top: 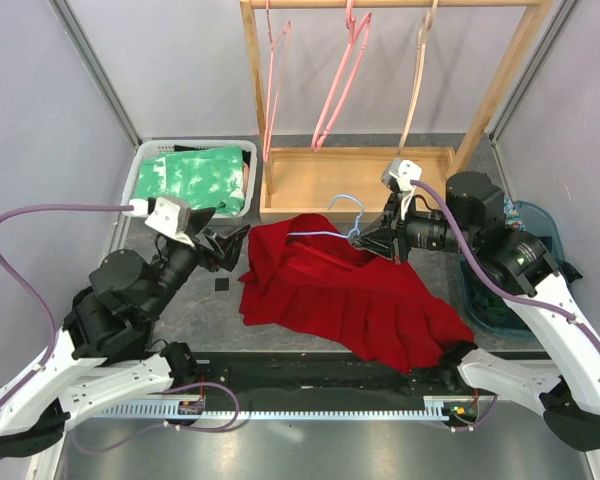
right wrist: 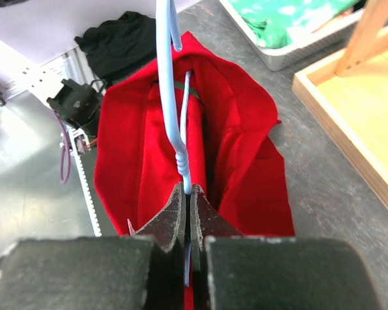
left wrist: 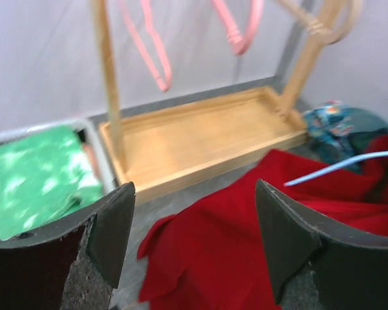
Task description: Place the skirt on the hanger
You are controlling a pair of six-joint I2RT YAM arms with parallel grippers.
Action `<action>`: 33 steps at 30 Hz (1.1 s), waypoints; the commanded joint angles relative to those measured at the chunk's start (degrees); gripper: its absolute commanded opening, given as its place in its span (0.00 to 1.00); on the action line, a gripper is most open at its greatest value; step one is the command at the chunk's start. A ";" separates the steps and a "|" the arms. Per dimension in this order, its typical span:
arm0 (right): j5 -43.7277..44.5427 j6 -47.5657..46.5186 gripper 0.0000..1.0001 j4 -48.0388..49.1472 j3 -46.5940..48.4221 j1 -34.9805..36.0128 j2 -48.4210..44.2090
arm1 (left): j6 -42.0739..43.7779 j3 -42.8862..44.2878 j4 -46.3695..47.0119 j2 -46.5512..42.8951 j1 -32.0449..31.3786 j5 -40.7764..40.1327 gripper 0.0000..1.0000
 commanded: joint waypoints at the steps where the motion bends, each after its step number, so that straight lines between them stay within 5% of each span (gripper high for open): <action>1: -6.47 0.27 0.00 7.55 1.17 -0.04 0.18 | 7.71 0.72 2.38 2.17 0.20 13.32 0.81; 11: -17.72 -3.34 0.00 6.41 5.92 -0.04 2.82 | 16.33 8.36 5.28 12.36 0.11 40.81 0.81; 23: -22.92 -5.45 0.00 5.88 4.25 0.13 0.97 | 18.97 15.75 -7.10 24.58 0.20 56.12 0.70; 26: -22.92 -5.36 0.00 5.97 4.07 0.13 0.88 | 18.88 15.49 -8.51 25.29 0.11 56.84 0.53; 30: -22.83 -5.01 0.00 6.40 3.02 0.04 0.71 | 18.97 14.96 -8.87 25.38 0.11 54.65 0.02; 33: -20.90 -4.22 0.00 7.28 1.53 0.04 0.09 | 18.97 14.52 -7.99 24.60 0.11 49.47 0.02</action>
